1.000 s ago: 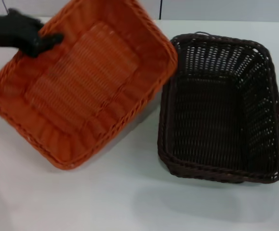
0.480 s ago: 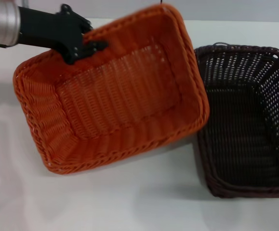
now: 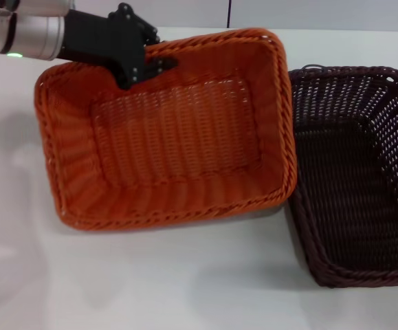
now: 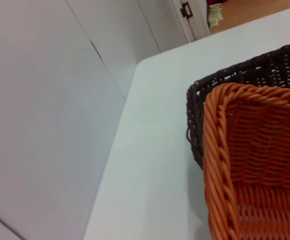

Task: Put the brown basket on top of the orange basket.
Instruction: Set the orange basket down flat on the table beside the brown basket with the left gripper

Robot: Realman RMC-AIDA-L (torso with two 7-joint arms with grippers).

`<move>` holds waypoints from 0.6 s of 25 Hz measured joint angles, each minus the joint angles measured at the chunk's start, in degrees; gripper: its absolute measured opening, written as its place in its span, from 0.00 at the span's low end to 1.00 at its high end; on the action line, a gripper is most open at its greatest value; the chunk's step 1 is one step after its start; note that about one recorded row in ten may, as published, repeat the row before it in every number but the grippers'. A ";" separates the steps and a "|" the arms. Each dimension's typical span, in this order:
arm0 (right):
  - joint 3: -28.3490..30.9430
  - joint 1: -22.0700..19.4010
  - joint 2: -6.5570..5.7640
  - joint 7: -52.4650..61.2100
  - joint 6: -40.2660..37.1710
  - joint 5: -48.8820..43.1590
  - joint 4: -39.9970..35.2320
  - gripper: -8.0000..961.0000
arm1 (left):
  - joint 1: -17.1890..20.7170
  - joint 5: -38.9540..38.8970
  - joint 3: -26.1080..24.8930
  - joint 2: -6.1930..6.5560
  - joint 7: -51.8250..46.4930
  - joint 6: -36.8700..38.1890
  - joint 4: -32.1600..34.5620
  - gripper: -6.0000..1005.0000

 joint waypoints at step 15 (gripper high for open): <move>-0.08 -0.46 0.04 -0.01 0.33 -0.10 0.08 0.64 | -2.80 -0.56 0.59 -0.85 0.23 8.19 -4.06 0.25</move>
